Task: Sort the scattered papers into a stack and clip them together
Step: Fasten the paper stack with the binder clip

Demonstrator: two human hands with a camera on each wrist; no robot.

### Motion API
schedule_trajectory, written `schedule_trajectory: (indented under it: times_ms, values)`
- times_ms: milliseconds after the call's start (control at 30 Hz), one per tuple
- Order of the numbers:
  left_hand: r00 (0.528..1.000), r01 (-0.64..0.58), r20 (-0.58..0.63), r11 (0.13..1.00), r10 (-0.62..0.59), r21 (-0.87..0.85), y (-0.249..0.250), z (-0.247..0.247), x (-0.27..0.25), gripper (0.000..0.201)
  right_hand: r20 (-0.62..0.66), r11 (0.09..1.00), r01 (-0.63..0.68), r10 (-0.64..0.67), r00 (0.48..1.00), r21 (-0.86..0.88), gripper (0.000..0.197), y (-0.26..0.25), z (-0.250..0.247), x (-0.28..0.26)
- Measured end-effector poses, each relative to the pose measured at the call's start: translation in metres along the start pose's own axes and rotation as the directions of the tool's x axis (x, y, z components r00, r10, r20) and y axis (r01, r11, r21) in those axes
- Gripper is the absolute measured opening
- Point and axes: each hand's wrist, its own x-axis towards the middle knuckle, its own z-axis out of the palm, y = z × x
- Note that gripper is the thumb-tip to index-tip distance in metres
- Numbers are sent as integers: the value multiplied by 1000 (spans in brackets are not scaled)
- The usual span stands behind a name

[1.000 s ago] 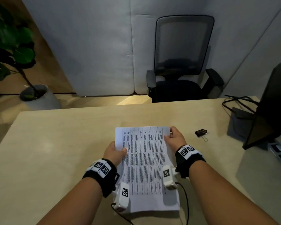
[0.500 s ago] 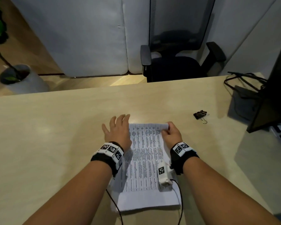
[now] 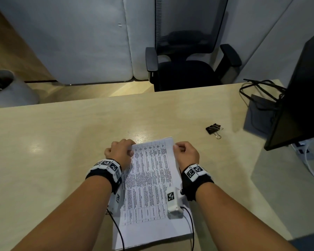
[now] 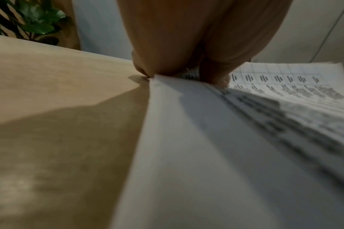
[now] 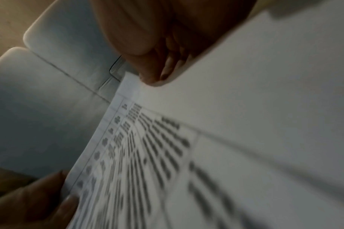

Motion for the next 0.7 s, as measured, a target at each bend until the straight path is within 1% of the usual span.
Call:
schedule_trajectory:
  times_ms: [33,67,133,167,233,267,367,433,500,533,567,600,633,667,700]
  values:
    - [1000,1,-2,1000,-1,-9,0,0,0,31,-56,997,-52,55,997,60,8,1,-4,6]
    - [1000,1,-1,1000,-1,-16,0,0,1,30,-116,983,-102,120,986,156,10,1,-9,12]
    - [1000,1,7,1000,-1,-23,-1,0,2,29,-190,917,-188,267,945,353,6,-3,-24,29]
    - [1000,3,9,1000,-2,-26,-1,0,2,29,-212,886,-225,330,920,406,12,-6,-32,37]
    - [1000,4,10,999,-3,-35,-1,1,2,29,-224,837,-296,432,874,460,30,-13,-47,52]
    - [1000,3,6,999,-3,-40,-2,1,2,29,-228,817,-309,461,858,487,34,-15,-51,59]
    - [1000,2,-10,999,-2,-44,-1,1,1,31,-214,749,-308,510,833,586,34,-26,-59,71]
    - [1000,1,-16,999,-1,-40,-1,1,1,30,-186,737,-332,523,832,589,35,-27,-66,77]
    - [1000,3,-18,999,-3,-36,-1,1,1,30,-136,732,-350,514,847,585,38,-29,-71,79]
    - [1000,4,-18,999,-4,-38,-1,1,1,30,-128,746,-351,500,857,566,38,-28,-71,80]
    - [1000,6,-16,999,-7,-41,-1,1,1,30,-135,758,-360,503,854,544,34,-27,-69,80]
    - [1000,8,-13,999,-9,-44,-1,2,2,31,-162,788,-369,500,851,493,29,-18,-68,85]
    - [1000,10,-11,999,-10,-45,-2,2,2,32,-213,833,-369,482,850,412,26,2,-63,102]
    - [1000,10,-11,999,-11,-43,-2,2,2,33,-249,886,-338,421,872,317,27,16,-58,112]
    - [1000,9,-13,999,-10,-42,-2,2,2,33,-250,917,-311,371,894,249,29,23,-50,116]
